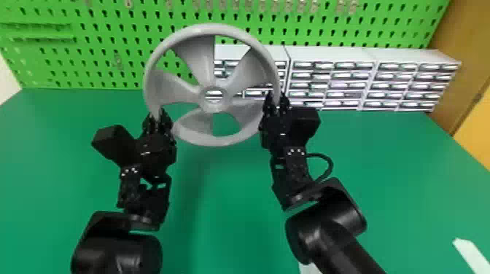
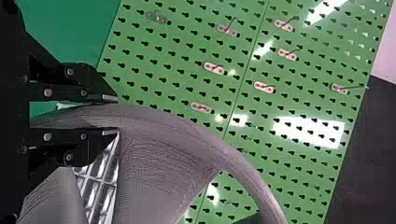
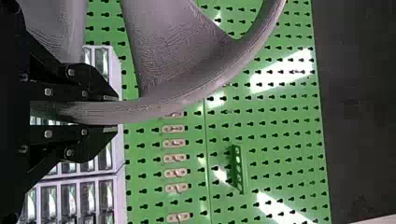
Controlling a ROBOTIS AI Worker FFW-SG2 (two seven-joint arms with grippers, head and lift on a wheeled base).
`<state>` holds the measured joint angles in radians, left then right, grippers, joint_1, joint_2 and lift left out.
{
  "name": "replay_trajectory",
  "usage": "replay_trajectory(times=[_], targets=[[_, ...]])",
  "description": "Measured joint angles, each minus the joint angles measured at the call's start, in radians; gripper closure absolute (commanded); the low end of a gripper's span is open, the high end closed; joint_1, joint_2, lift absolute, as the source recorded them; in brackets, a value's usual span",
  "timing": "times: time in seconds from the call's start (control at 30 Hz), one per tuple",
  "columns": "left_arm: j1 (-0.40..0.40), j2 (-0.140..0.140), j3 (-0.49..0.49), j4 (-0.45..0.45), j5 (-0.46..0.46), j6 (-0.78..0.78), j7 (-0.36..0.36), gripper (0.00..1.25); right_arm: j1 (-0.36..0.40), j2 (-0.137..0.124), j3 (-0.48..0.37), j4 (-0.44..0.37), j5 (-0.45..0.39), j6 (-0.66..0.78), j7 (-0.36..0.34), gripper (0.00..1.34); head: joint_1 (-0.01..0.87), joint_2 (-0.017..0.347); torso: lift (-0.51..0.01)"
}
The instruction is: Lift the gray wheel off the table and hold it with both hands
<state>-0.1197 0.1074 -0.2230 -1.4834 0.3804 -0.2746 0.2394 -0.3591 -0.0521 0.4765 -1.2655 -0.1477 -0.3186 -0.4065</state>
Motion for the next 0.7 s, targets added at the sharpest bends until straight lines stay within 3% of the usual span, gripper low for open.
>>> replay_trajectory(times=[0.7], targets=[[0.0, 0.0, 0.004, 0.0, -0.002, 0.0, 0.0, 0.97, -0.003, -0.003, 0.005, 0.0, 0.0, 0.001, 0.0, 1.16, 0.711, 0.015, -0.098]])
